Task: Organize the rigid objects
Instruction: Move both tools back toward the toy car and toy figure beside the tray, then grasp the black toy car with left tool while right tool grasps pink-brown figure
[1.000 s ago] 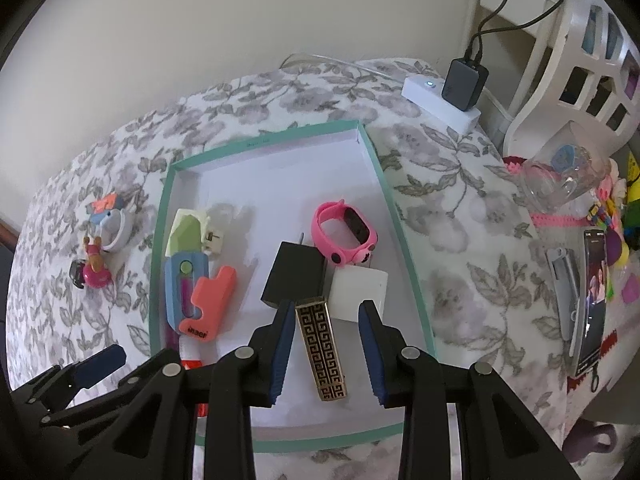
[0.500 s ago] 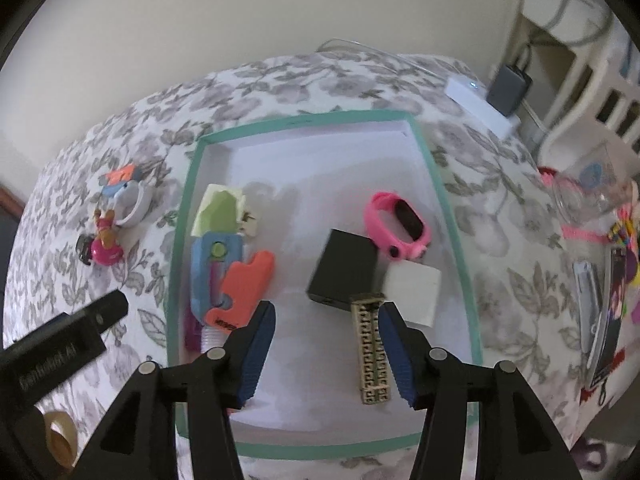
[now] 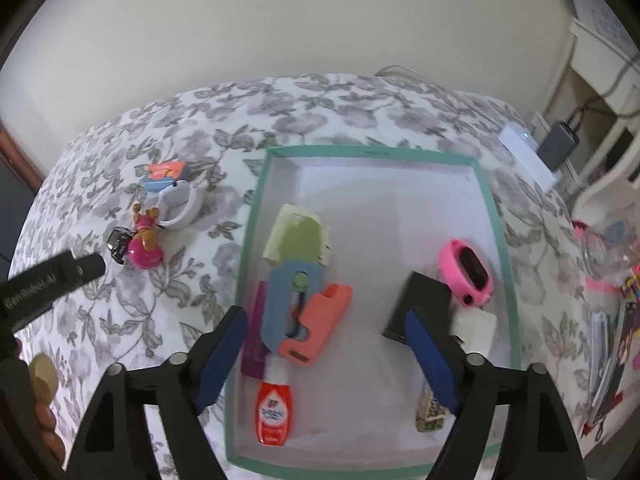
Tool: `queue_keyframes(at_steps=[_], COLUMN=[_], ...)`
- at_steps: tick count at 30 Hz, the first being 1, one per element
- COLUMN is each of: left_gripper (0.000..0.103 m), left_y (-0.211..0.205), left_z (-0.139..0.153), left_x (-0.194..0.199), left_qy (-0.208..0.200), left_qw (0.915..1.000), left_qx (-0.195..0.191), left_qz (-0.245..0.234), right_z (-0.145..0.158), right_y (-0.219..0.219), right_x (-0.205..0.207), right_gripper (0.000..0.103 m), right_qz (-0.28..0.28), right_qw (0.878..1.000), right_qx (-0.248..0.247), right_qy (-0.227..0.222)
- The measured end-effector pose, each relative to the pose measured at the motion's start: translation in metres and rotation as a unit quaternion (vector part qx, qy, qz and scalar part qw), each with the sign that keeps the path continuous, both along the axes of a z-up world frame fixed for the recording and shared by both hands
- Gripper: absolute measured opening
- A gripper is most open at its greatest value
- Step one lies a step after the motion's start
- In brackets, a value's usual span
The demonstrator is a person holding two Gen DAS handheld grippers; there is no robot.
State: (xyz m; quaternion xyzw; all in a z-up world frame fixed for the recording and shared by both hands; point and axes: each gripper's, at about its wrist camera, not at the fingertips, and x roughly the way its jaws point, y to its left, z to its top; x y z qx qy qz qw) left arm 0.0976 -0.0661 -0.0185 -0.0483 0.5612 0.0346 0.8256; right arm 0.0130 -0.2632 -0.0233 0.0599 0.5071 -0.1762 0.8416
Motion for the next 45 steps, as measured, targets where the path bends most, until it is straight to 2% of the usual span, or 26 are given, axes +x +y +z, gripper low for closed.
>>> queue_keyframes(at_steps=[3, 7, 13, 18, 31, 37, 45], left_gripper=[0.101, 0.101, 0.101, 0.101, 0.101, 0.101, 0.101], left_y=[0.020, 0.049, 0.068, 0.075, 0.043, 0.031, 0.042], left_z=[0.002, -0.001, -0.013, -0.017, -0.052, -0.066, -0.073], left_x=[0.007, 0.019, 0.038, 0.053, 0.092, 0.090, 0.077], left_qy=[-0.005, -0.006, 0.000, 0.003, 0.024, 0.039, 0.046], left_qw=[0.9994, 0.9973, 0.9973, 0.9964, 0.9986, 0.9983, 0.9986], left_qx=[-0.027, -0.054, -0.058, -0.075, -0.047, -0.035, -0.012], left_qz=[0.020, 0.049, 0.045, 0.037, -0.001, -0.024, -0.022], right_z=[0.002, 0.005, 0.001, -0.014, -0.049, -0.053, -0.053], right_y=[0.007, 0.015, 0.037, 0.056, 0.052, 0.042, 0.039], right_x=[0.010, 0.027, 0.059, 0.088, 0.123, 0.122, 0.120], right_gripper=[0.097, 0.098, 0.098, 0.098, 0.098, 0.098, 0.098], right_qz=[0.011, 0.023, 0.052, 0.070, 0.065, 0.055, 0.051], right_qw=[1.000, 1.000, 0.998, 0.997, 0.998, 0.998, 0.998], right_qx=[-0.009, 0.004, 0.009, 0.024, 0.023, 0.030, 0.033], right_qy=[-0.003, -0.015, -0.022, -0.019, -0.001, -0.001, 0.000])
